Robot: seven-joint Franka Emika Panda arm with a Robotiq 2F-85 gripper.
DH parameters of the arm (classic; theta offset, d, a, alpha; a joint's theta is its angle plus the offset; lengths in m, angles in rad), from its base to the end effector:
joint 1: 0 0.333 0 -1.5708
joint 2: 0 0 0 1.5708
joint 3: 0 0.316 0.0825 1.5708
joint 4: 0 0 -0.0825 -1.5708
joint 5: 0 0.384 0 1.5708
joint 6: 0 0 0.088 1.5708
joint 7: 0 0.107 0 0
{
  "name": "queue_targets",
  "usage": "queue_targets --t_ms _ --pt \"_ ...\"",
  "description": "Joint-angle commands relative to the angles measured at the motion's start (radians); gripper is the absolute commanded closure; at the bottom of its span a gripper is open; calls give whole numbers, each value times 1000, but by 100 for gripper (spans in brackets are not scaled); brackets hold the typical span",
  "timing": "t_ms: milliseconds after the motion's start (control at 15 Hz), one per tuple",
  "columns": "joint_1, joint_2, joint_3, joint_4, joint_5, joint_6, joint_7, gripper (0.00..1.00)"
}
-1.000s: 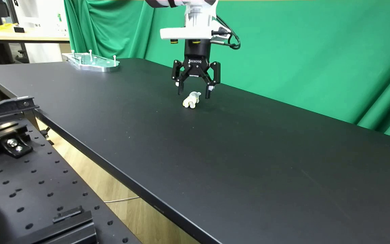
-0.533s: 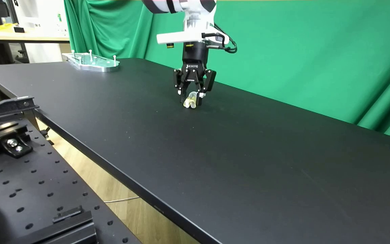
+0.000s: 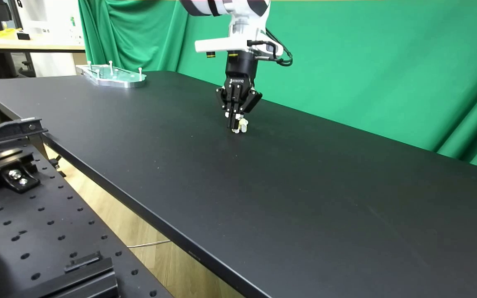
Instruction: Move the white object forward.
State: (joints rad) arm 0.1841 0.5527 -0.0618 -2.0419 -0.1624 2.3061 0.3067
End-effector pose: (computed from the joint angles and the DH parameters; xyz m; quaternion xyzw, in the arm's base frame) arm 0.5570 0.0643 0.1468 0.9869 -0.0263 -0.1257 0.0974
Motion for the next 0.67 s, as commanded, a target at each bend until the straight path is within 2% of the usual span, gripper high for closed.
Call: queue_targets --t_ms 0,200,267,333,600 --pt "-14 -9 9 20 21 -36 6 98" --pt "-16 -38 14 -3 18 -27 -16 98" --pt "-22 -45 21 -4 22 -34 -40 68" --pt "-25 -50 24 -3 16 -33 -63 67" --pt "-54 -59 45 16 10 -43 -204 40"
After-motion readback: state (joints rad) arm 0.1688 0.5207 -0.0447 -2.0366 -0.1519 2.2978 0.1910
